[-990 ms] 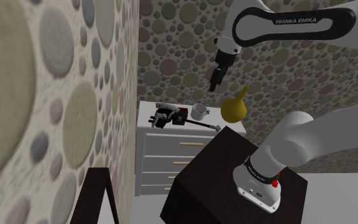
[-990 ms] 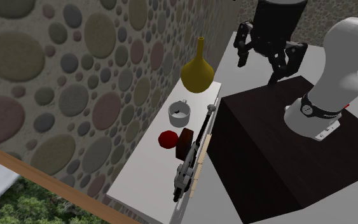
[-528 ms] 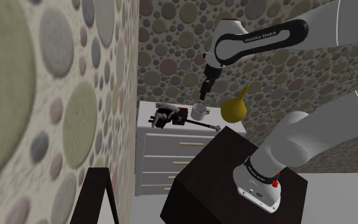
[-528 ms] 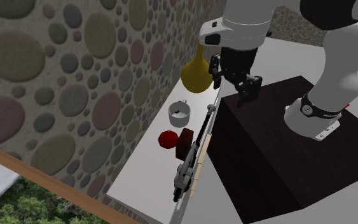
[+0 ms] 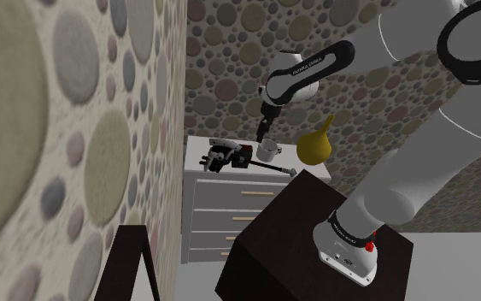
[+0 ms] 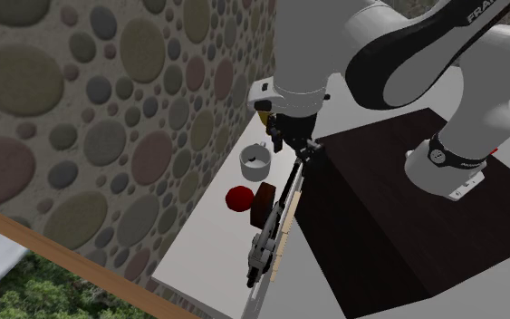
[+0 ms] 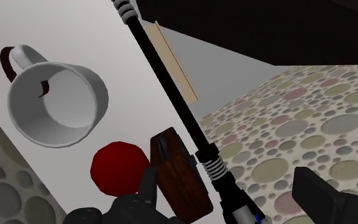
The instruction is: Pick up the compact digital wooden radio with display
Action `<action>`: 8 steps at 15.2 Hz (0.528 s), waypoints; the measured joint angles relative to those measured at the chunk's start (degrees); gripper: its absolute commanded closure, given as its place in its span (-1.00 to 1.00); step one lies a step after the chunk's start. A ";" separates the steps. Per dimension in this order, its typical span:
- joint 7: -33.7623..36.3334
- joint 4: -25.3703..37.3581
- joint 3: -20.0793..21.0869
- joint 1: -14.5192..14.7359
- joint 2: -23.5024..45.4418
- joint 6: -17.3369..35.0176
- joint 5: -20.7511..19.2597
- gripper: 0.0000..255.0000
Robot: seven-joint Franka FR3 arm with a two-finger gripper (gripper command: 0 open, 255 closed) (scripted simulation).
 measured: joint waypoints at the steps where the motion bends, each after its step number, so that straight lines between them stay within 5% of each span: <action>1: -1.27 0.62 -0.15 0.04 2.07 1.44 0.83 -1.00; 8: -9.85 6.10 0.89 -1.07 16.83 10.49 7.75 -1.00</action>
